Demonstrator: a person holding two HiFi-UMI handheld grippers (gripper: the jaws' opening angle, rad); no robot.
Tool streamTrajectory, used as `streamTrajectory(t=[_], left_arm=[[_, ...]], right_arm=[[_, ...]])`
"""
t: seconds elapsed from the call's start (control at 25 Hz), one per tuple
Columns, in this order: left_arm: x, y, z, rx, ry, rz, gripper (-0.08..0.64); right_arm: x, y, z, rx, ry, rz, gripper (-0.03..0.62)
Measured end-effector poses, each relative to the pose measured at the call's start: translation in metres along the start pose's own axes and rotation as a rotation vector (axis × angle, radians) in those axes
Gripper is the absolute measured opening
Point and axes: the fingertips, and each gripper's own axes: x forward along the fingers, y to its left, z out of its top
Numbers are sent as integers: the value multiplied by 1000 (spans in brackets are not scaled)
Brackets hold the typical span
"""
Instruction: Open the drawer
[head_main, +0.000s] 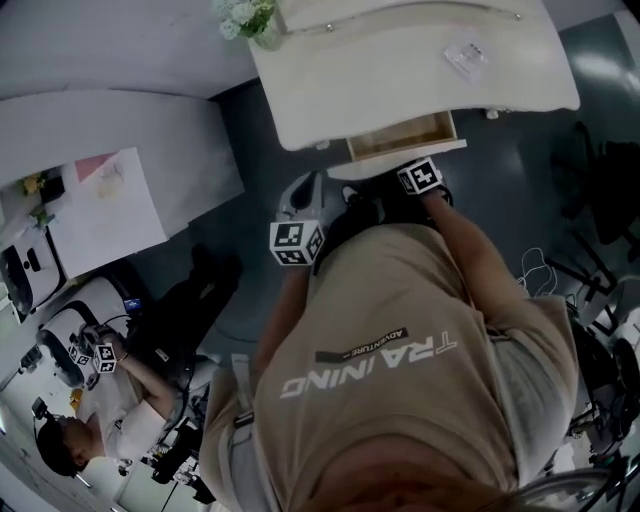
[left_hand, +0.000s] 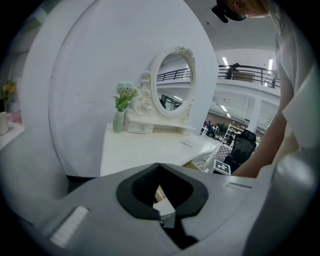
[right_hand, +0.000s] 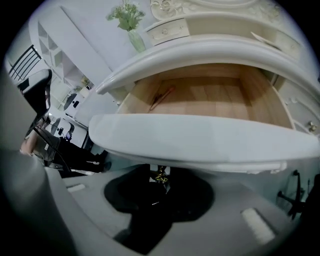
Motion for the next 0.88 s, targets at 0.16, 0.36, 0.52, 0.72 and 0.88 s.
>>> streamTrajectory(t=[0.16,0.36,0.52,0.72,0.88], left_arm=[[-19,4,-27,-2,34,-53,-2],[-32,11,-40,29,44,-84,-2],[-45,6,-44,29,29,-74,-2],[-56,-14,-50,30,20,-62,-2],[-62,-40,-60,45,36,-49,-2]], right_arm=[[-5,8,-20,24,5,-49,132],[-4,14,-40,39,-5,-74,132],[-13,20,-61,65,24,-96,132],[-10,19,-72,42,14,-95,132],[-15,20,-77,28,-3,-84,132]])
